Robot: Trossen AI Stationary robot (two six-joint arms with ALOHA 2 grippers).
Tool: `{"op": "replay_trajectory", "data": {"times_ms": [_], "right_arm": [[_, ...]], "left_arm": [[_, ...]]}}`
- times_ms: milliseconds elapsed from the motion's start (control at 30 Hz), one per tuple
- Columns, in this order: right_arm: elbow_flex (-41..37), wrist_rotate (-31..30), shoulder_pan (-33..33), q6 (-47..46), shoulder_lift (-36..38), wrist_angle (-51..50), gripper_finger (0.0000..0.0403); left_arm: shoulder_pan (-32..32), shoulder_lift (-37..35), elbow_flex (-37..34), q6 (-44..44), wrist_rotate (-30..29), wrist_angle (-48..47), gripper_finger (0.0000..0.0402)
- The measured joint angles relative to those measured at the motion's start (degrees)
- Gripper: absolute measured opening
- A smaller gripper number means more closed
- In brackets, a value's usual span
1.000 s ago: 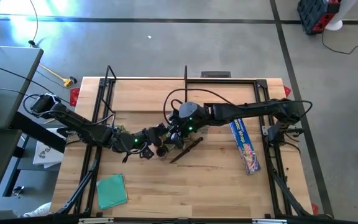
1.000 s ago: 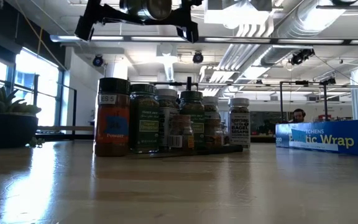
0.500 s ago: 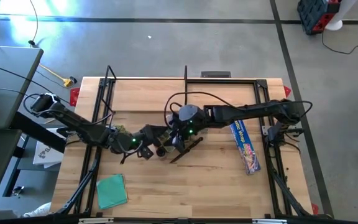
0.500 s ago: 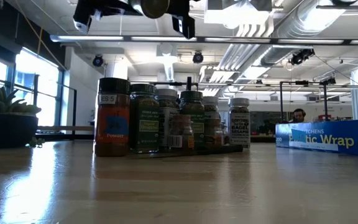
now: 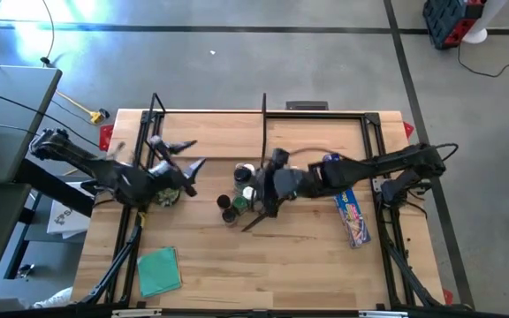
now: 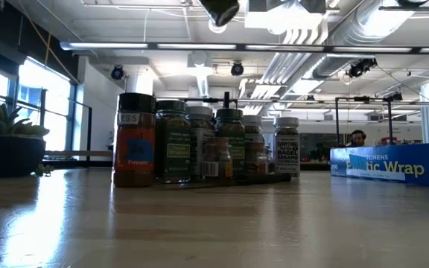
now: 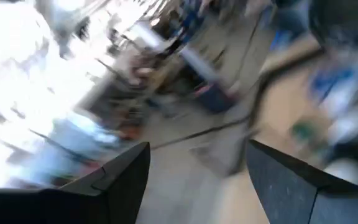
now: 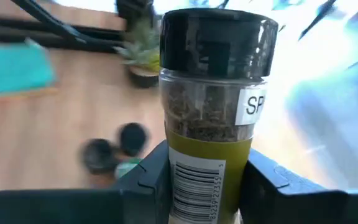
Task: Shelf spices
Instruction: Put the black lid seasoning bottle on the shelf
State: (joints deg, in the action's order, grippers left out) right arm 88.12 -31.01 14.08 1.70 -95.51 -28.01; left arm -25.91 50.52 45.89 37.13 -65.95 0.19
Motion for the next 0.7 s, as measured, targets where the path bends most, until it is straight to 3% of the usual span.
{"op": "replay_trajectory", "data": {"times_ms": [167,267,433,700], "right_arm": [[0.1,-23.5,3.9,17.3,-3.5,5.3,0.0124],[0.1,-34.0,4.4,29.6,-6.8,12.7,0.0124],[0.1,-42.3,4.2,48.6,-12.4,25.7,0.0124],[0.1,-43.4,3.5,70.7,-17.5,38.0,0.0123]], "left_arm": [[2.9,-6.5,0.0,-31.8,23.1,-5.8,0.0259],[3.9,-6.5,0.0,-41.6,31.3,-5.8,0.0259],[4.1,-3.2,-0.1,-44.1,32.2,-6.0,0.0259],[4.2,2.6,-0.2,-43.6,26.4,-5.1,0.0259]]}}
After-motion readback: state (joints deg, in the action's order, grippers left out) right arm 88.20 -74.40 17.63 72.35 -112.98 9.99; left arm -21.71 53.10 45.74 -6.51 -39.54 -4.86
